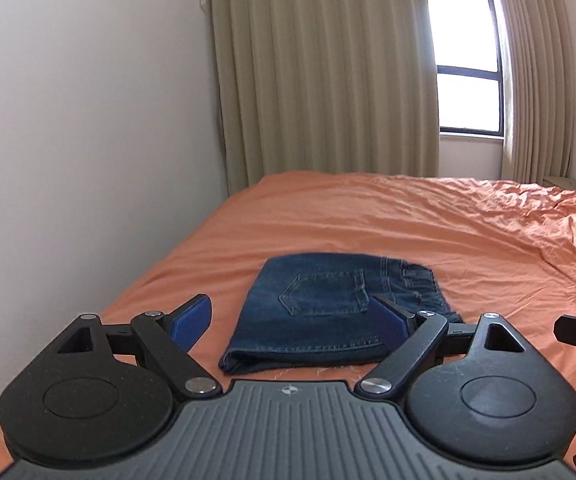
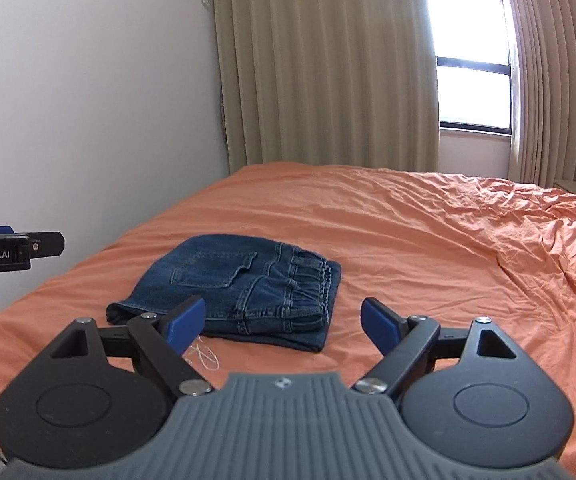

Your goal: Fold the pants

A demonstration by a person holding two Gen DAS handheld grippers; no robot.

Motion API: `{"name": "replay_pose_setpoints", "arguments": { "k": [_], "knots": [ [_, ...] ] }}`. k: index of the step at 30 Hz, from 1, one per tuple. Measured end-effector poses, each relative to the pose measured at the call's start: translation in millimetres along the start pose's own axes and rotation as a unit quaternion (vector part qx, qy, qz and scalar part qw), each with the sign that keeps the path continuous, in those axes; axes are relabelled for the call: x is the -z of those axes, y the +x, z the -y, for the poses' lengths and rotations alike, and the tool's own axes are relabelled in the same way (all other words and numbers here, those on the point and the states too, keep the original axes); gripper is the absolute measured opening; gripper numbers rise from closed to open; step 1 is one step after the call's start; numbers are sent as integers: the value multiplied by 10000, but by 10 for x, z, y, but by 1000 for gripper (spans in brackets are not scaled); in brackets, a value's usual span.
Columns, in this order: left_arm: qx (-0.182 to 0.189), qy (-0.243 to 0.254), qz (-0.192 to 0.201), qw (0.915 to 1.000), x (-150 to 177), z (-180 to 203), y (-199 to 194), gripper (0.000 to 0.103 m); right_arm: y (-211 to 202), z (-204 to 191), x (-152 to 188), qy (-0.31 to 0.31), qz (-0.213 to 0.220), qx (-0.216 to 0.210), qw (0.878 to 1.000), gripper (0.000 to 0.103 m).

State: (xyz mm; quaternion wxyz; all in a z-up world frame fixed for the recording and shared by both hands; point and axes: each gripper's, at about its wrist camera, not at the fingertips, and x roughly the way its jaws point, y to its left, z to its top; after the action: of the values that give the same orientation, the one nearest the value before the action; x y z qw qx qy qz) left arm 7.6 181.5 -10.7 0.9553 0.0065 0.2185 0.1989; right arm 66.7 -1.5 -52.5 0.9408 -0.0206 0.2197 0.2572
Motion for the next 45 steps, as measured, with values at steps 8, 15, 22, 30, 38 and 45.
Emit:
{"name": "replay_pose_setpoints", "arguments": {
  "k": [8,15,22,30,38,45],
  "knots": [
    [-30,-281,-742,9968,182,-81,406,103,525,-101,86,-100,-349,23,9993,81],
    [-102,-313,-957,9949,213,-76,510,103,697,-107,28,-134,-375,-17,9992,81],
    [-149,-267,-983,9947,188,-52,521,103,674,-65,-17,-81,-309,-43,9995,81],
    [-145,-218,-977,9949,134,-19,526,103,618,-42,-48,-33,-238,-97,9997,81],
    [-157,-223,-967,9949,122,-11,506,103,571,-13,-64,27,-168,-115,9998,81],
    [-116,-171,-961,9952,112,-14,506,103,567,-12,-59,33,-159,-109,9998,81]
  ]
}}
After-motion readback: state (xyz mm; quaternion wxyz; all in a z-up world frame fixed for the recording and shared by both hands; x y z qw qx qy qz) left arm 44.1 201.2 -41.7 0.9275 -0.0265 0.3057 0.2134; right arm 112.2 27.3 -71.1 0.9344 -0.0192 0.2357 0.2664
